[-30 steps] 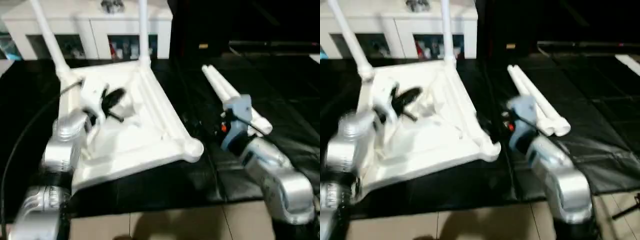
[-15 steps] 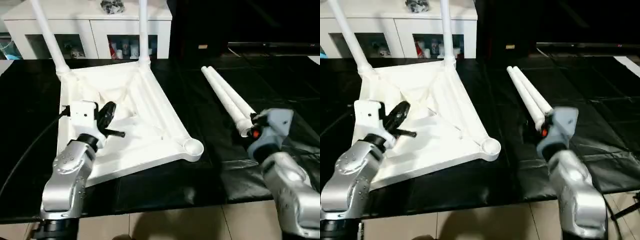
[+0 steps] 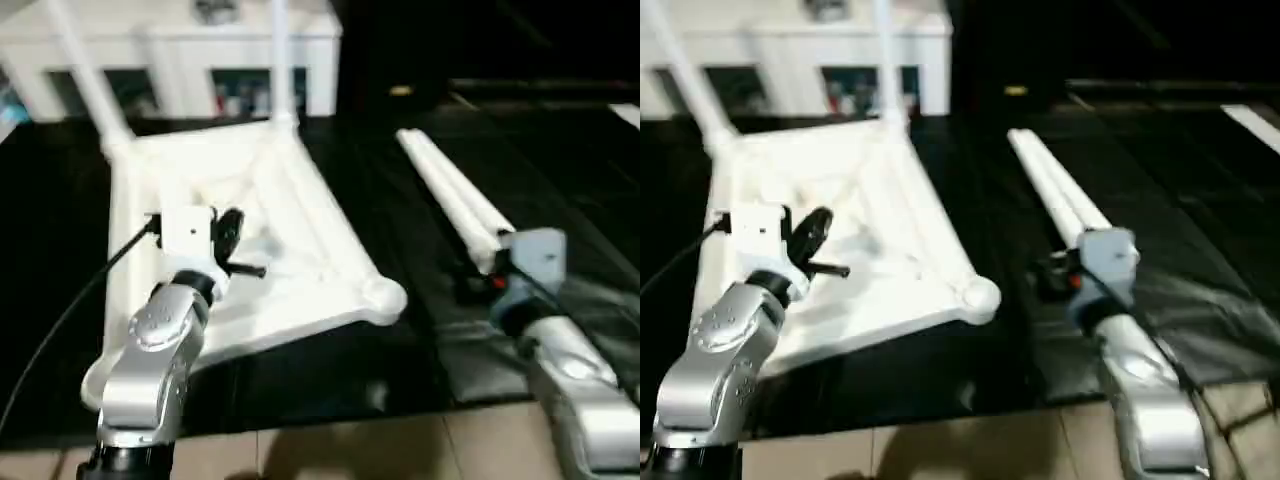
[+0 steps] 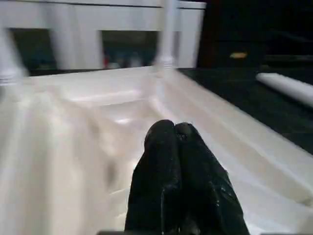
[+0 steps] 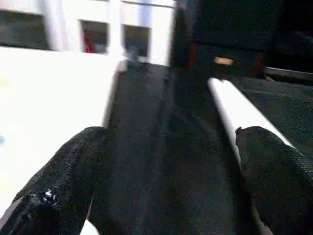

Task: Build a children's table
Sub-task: Rotate table base, then move to table

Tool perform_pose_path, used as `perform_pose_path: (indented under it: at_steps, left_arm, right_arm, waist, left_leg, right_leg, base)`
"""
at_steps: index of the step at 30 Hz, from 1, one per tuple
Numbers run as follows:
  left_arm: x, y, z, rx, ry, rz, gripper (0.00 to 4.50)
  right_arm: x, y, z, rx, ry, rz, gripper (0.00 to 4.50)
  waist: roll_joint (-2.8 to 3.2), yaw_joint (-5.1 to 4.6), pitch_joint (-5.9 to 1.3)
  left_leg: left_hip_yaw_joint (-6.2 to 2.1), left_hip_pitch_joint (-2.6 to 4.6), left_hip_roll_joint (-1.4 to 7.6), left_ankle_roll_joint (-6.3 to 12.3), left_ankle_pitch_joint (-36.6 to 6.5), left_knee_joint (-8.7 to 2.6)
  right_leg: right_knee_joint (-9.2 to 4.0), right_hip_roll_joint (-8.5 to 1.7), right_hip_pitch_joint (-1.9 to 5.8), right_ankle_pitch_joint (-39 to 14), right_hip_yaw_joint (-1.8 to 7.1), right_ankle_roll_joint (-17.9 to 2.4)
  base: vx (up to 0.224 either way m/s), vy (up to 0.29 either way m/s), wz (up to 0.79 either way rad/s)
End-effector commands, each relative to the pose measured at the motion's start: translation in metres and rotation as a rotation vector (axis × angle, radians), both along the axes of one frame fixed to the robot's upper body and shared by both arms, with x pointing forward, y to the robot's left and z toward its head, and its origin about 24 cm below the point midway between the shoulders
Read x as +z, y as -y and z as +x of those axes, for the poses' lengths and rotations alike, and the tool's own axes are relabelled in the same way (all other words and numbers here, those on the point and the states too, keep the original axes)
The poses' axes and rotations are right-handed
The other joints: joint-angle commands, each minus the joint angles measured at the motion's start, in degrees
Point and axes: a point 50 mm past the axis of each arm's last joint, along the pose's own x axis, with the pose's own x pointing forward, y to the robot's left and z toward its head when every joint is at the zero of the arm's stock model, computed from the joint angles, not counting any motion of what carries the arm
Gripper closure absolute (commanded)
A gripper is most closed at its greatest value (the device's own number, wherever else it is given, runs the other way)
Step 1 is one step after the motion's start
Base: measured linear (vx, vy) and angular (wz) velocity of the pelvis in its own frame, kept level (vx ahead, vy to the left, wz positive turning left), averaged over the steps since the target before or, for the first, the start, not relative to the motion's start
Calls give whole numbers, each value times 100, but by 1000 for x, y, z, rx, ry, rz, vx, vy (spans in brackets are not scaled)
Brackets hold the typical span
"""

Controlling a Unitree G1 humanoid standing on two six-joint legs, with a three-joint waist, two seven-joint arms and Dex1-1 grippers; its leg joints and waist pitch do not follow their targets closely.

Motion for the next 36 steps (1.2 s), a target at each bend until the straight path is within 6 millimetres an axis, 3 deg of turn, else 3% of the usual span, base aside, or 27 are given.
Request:
perform_pose_path:
  at_steps: [1,3,4,5,6,7,8,9,10,11,12,13,14,15,16,17,18,20,22,23,25,26,28,29,31,34,36]
  left_arm:
    - [3,3,-1,-3,4,23,445]
    - [3,3,-1,-4,-2,11,445]
    - [1,2,-1,-5,-26,-33,445]
    - [2,2,0,-8,-29,-26,445]
    - [2,2,0,-13,-28,-16,445]
    - [3,3,0,-23,-24,-10,445]
    - [3,4,1,-31,-22,-4,445]
    - [3,4,1,-33,-22,1,445]
    - [2,4,2,-34,-23,9,445]
    - [1,4,3,-27,-31,21,445]
    - [0,4,4,-22,-36,28,445]
    - [1,3,4,-19,-33,35,445]
    - [0,3,5,-15,-37,27,445]
    - [0,1,6,-1,-48,15,445]
    - [0,1,6,1,-49,12,445]
    - [1,0,7,0,-49,2,445]
    - [1,-1,7,-7,-48,8,445]
    - [1,-3,7,-5,-50,37,445]
    - [-1,-4,7,-5,-52,44,445]
    - [-2,-5,6,0,-54,33,445]
    - [-3,-5,6,3,-57,33,445]
    - [-3,-5,6,3,-57,33,445]
    - [-3,-5,6,-3,-55,38,445]
    - [-3,-4,6,-10,-56,40,445]
    - [-2,-5,6,-9,-55,41,445]
    - [-1,-6,6,-4,-54,40,445]
    - [0,-7,6,-3,-52,40,445]
  right_arm:
    - [-4,9,0,-51,-65,-6,0]
    - [-7,10,-1,-67,-86,13,0]
    - [-9,11,-2,-84,-93,36,0]
    - [-10,11,-3,-81,-90,28,0]
    - [-10,12,-4,-78,-88,13,0]
    - [-11,12,-4,-84,-90,18,0]
    - [-12,12,-4,-94,-90,25,0]
    - [-12,12,-4,-101,-88,25,0]
    - [-12,12,-4,-109,-86,23,0]
    - [-13,12,-4,-115,-101,37,0]
    - [-13,11,-4,-112,-102,40,0]
    - [-13,9,-4,-104,-104,43,0]
    - [-13,8,-4,-96,-104,42,0]
    - [-13,5,-3,-78,-104,40,0]
    - [-12,4,-3,-75,-105,39,0]
    - [-12,1,-2,-58,-105,40,0]
    - [-11,0,-2,-45,-105,39,0]
    - [-11,-2,0,-42,-106,33,0]
    - [-9,-3,1,-35,-103,43,0]
    - [-8,-6,3,-16,-100,56,0]
    - [-7,-7,4,-8,-98,67,0]
    - [-7,-7,4,-8,-98,67,0]
    - [-6,-7,6,-6,-92,56,0]
    - [-7,-8,7,3,-93,44,0]
    - [-7,-10,8,17,-97,39,0]
    - [-7,-12,8,34,-100,36,0]
    - [-8,-14,8,46,-105,39,0]
  waist:
    - [163,-65,-290]
    - [23,-39,-283]
    - [-139,-13,-308]
    - [-361,198,-398]
    - [-324,265,-392]
    - [-276,327,-281]
    - [-298,339,-277]
    - [-200,341,-265]
    - [-5,371,-329]
    - [136,242,-335]
    - [219,228,-380]
    - [302,222,-380]
    - [110,260,-272]
    - [-30,301,-214]
    - [-87,370,-209]
    - [-85,424,-196]
    - [-64,443,-217]
    - [-5,346,-197]
    - [74,242,-232]
    - [193,199,-235]
    - [221,107,-224]
    - [250,98,-206]
    - [156,74,-177]
    - [101,98,-155]
    - [56,115,-143]
    - [139,47,-211]
    - [158,-4,-186]
  left_leg:
    - [-473,403,1248,706,-2417,-1032]
    - [-120,303,921,1119,-2272,-923]
    - [477,214,-28,1035,-2311,-45]
    - [581,-59,-388,1033,-1522,970]
    - [533,-266,-386,954,-1146,1023]
    - [460,-273,-431,703,-704,926]
    - [380,-206,-453,716,-673,588]
    - [302,-126,-376,789,-630,412]
    - [173,52,-105,993,-727,71]
    - [-205,141,491,1254,-901,-275]
    - [-423,182,936,1428,-1141,-421]
    - [-486,326,1366,1519,-1737,-624]
    - [-167,336,894,1097,-2300,-514]
    - [133,391,367,680,-2385,-232]
    - [244,252,-53,421,-1097,185]
    - [278,162,-111,427,-549,234]
    - [295,177,-112,413,-529,145]
    - [275,335,19,304,-1250,-167]
    - [204,391,189,333,-1840,-316]
    - [117,401,354,325,-2259,-428]
    - [-4,338,625,269,-3043,-646]
    - [-19,336,666,134,-3530,-727]
    - [82,395,437,-75,-3481,-615]
    - [163,452,262,18,-2923,-457]
    - [229,492,170,192,-2251,-343]
    - [63,389,460,154,-2735,-573]
    - [48,511,490,-1,-3615,-652]
  right_leg:
    - [337,-166,-172,-513,354,-480]
    - [83,-279,-133,-205,525,-1107]
    - [-603,-321,-120,-729,606,-1941]
    - [-844,-662,251,-1816,790,-1789]
    - [-765,-647,377,-1897,845,-1435]
    - [-772,-649,267,-2301,773,-54]
    - [-802,-686,381,-2353,877,1312]
    - [-864,-735,364,-2443,873,1715]
    - [-986,-764,380,-2451,786,1932]
    - [-830,-489,307,-1983,500,1694]
    - [-588,-524,319,-1631,495,1394]
    - [98,-752,175,-819,767,674]
    - [-59,-786,15,-638,1057,331]
    - [-510,-792,-133,-1601,1149,433]
    - [-856,-1019,128,-3936,1161,794]
    - [-957,-839,72,-4992,1104,1147]
    - [-968,-747,66,-5026,1063,1173]
    - [-934,-404,-17,-4272,696,957]
    - [-957,-420,83,-3657,507,688]
    - [-940,-467,165,-3146,427,491]
    - [-751,-502,326,-2181,385,265]
    - [-625,-551,345,-1832,436,155]
    - [-826,-718,286,-2357,500,59]
    - [-1026,-806,227,-3342,467,190]
    - [-1196,-823,236,-4079,323,483]
    - [-992,-703,397,-2830,219,471]
    - [-921,-696,373,-2766,261,330]
  base:
    - [24,-170,39]
    - [22,-241,32]
    - [14,-273,28]
    - [27,-248,6]
    - [27,-248,6]
    - [-4,-219,-7]
    - [-55,-178,0]
    - [-55,-178,0]
    - [-61,-108,4]
    - [-67,-84,-10]
    - [-67,-84,-10]
    - [-32,-91,-11]
    - [-12,-79,28]
    - [-12,-79,28]
    - [-18,-108,21]
    - [-36,-103,-5]
    - [-36,-103,-5]
    - [-66,-32,3]
    - [-58,9,1]
    - [-38,57,-5]
    - [-35,63,-6]
    - [-25,65,-6]
    - [-13,33,-3]
    - [0,0,0]
    - [0,0,0]
    - [0,0,0]
    - [0,0,0]
